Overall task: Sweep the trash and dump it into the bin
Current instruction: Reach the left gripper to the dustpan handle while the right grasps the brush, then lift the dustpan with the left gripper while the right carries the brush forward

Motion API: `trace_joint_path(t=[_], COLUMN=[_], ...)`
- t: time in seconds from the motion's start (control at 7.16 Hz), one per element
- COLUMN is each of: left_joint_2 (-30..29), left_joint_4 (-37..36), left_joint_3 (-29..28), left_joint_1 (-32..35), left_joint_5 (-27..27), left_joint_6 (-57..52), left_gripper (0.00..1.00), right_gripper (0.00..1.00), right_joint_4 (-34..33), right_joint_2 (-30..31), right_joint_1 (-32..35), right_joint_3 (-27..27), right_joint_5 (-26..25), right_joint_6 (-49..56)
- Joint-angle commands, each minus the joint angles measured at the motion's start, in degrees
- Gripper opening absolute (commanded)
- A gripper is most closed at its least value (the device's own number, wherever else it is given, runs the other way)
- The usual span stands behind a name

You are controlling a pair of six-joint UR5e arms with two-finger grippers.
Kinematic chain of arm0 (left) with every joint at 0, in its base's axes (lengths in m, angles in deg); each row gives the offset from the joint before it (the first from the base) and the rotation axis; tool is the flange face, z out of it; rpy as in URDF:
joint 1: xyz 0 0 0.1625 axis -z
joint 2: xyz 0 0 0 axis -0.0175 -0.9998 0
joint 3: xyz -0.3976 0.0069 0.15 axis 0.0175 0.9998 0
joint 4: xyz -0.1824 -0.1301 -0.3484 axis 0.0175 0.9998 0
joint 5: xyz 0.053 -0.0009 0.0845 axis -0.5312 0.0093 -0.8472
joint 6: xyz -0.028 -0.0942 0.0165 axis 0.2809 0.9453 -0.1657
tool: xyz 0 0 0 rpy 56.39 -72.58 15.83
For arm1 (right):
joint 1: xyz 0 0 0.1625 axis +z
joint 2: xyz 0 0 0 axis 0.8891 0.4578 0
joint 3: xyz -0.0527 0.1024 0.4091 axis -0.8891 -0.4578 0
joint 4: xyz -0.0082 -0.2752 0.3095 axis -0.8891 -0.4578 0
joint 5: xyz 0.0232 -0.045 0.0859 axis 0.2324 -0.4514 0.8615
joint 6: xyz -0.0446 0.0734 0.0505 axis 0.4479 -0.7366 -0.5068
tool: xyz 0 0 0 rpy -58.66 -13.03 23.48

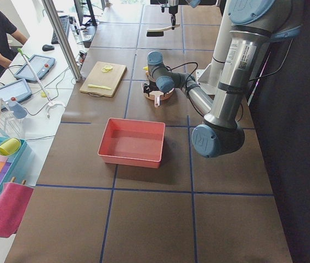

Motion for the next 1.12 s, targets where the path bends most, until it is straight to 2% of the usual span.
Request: trace_joint_path(t=[0.0, 0.28, 0.56, 0.7, 0.98], left_joint_2=[-1.2, -1.7, -2.0, -2.0, -2.1], left_joint_4=[-2.3, -2.3, -2.6, -2.6, -2.6], left_joint_3=[-1.4, -2.8, -3.1, -3.4, -4.0], left_joint_1=[-2.6, -3.0, -5.6, -5.7, -5.9], left_joint_5=[-3.9, -4.2, -9.1, -9.1, -9.4], left_joint_6=[-2.9, -2.9, -2.5, -2.5, -2.5], left_gripper=[1.0, 1.0, 1.0, 1.0, 0.92], right_gripper=[0.0, 0.01, 0.02, 0.02, 0.02], right_joint_4=[-0.2, -0.2, -0.2, -0.2, -0.9], right_joint_2=[-3.1, -5.9, -7.6, -8.7, -10.8], right_joint_1=[-2.7, -5.3, -7.9, -8.4, -11.8], right_joint_3=[0.9, 1.4, 1.4, 1.4, 1.4], right_joint_5=[-0.5, -1.2, -2.7, -2.7, -4.2], right_joint_6=[-3.8, -8.7, -12.1, -13.2, -17.8])
